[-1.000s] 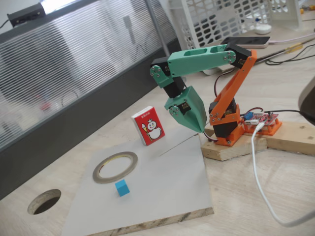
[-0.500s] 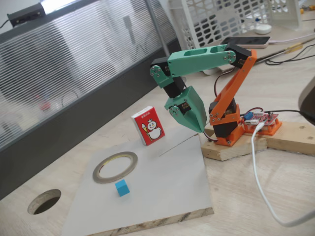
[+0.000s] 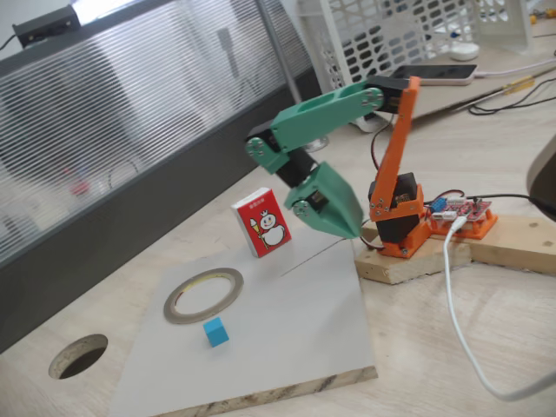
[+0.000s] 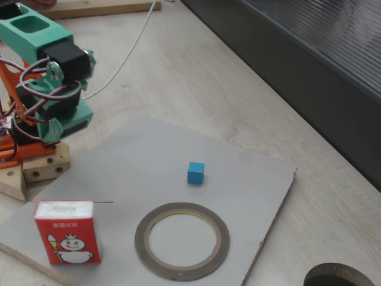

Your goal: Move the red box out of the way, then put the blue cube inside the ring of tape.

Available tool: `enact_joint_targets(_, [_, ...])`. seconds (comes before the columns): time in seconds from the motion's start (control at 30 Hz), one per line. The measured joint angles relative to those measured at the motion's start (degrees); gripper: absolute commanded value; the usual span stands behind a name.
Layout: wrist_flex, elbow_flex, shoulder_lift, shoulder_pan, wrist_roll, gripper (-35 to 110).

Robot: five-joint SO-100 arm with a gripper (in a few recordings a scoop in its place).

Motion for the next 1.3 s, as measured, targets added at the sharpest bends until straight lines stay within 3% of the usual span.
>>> enact_joint_targets(0.27, [0.18, -22.15, -17.67, 0.35, 0.00, 0])
enact_joint_targets(0.47, [0.18, -33.57, -25.66, 12.48, -0.26, 0])
enact_joint_targets(0.7, [0.18, -36.56, -26.19, 24.52, -0.09, 0])
enact_joint_targets(1.3, [0.18, -36.56, -26.37, 25.93, -0.26, 0])
